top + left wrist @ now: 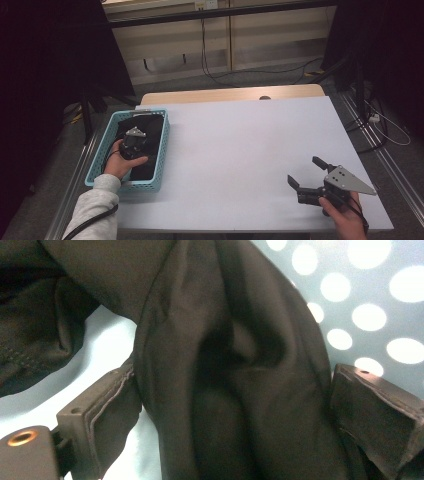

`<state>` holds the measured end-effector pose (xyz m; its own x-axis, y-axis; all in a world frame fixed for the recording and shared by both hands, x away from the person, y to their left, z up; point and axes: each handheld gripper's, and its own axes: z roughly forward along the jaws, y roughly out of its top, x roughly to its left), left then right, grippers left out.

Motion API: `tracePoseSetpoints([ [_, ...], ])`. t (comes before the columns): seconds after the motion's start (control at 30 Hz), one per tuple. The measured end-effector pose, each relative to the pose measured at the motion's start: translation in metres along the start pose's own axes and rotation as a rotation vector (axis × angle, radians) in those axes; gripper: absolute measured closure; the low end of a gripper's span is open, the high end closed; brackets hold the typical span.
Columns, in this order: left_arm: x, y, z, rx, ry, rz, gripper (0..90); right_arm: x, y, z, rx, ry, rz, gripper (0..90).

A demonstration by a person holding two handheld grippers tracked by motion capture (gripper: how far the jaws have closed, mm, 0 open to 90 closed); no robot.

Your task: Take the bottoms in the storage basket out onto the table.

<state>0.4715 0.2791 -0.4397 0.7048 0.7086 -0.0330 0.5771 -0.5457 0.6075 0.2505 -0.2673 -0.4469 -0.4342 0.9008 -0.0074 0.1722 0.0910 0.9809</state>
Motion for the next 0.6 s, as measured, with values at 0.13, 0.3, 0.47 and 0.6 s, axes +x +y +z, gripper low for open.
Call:
tracePoseSetpoints([
  [0.13, -0.0003, -0.0008, 0.0043, 0.020, 0.003, 0.006, 8.0, -0.0011, -0.0008, 0.0007, 0.001, 0.004, 0.000, 0.4],
  [0.3, -0.0009, 0.0003, 0.0074, 0.054, -0.001, 0.024, 9.7, -0.0018, -0.0014, 0.0018, 0.005, 0.009, 0.000, 0.4],
  [0.47, -0.0005, 0.0008, 0.0092, 0.055, 0.007, 0.021, 10.7, -0.0021, -0.0011, 0.0020, 0.003, 0.006, 0.001, 0.4],
  [0.6, 0.0000, 0.0011, 0.0095, 0.055, 0.014, 0.019, 11.2, -0.0010, -0.0008, 0.0016, 0.006, 0.006, -0.002, 0.4],
])
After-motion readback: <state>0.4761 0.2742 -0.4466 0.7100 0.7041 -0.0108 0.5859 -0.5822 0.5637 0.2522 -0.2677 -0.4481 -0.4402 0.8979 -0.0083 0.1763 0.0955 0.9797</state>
